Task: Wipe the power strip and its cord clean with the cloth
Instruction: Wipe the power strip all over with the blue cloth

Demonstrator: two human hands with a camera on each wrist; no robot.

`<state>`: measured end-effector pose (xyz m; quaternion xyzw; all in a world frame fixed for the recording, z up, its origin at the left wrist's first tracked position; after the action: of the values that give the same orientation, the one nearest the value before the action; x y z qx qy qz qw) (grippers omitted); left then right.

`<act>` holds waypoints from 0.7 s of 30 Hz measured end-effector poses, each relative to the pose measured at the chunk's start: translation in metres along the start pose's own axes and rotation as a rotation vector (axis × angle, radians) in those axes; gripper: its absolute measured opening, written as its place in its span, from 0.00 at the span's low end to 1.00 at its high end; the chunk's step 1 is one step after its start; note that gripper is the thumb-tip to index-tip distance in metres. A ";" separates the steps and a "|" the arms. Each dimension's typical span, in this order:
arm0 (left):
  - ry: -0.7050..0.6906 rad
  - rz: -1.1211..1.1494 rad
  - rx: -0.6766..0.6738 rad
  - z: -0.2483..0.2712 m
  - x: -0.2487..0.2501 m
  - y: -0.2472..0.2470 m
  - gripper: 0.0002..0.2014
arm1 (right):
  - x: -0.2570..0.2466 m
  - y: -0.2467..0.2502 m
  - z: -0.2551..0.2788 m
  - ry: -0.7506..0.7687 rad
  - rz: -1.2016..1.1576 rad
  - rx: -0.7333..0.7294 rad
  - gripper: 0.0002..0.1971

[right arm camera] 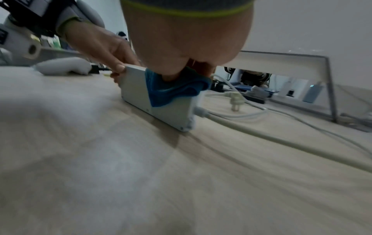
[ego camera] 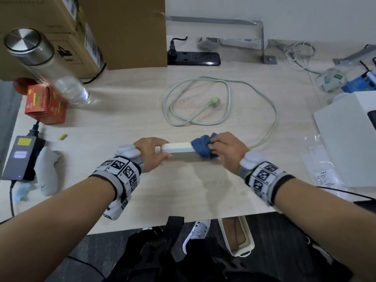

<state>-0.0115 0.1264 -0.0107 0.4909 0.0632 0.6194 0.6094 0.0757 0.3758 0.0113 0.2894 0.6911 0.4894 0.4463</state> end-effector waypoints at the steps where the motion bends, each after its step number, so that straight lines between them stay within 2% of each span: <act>1: -0.006 0.000 -0.004 0.000 0.001 0.000 0.13 | 0.008 0.003 0.007 -0.038 0.025 -0.016 0.07; 3: -0.017 0.010 -0.008 0.000 0.001 0.000 0.13 | 0.013 0.005 0.013 -0.151 0.068 -0.064 0.10; 4: -0.021 0.013 -0.007 -0.001 0.001 0.000 0.14 | 0.010 0.005 0.012 -0.162 0.071 -0.058 0.10; 9: -0.013 0.010 -0.033 -0.004 0.000 -0.003 0.14 | -0.021 -0.012 -0.016 -0.024 -0.005 0.025 0.10; 15: 0.012 0.020 -0.082 0.003 0.001 0.007 0.03 | -0.080 -0.044 -0.072 0.016 -0.167 -0.018 0.15; 19: -0.017 0.024 -0.075 -0.001 -0.004 0.005 0.11 | -0.056 -0.033 -0.041 0.076 -0.180 0.018 0.12; 21: -0.023 0.021 -0.056 -0.001 -0.003 0.004 0.12 | -0.034 -0.023 -0.018 0.084 -0.128 -0.026 0.09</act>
<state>-0.0156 0.1237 -0.0097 0.4813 0.0335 0.6217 0.6170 0.0747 0.3314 0.0031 0.2180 0.7198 0.4804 0.4512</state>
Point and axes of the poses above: each hand's wrist, its own z-axis away from the middle knuckle, its own y-axis out of the back of the hand, x = y × z, the point moved 3 cm from there along -z, towards the middle knuckle, and after that the axes turned 11 degrees about -x, right-handed, at the moved point
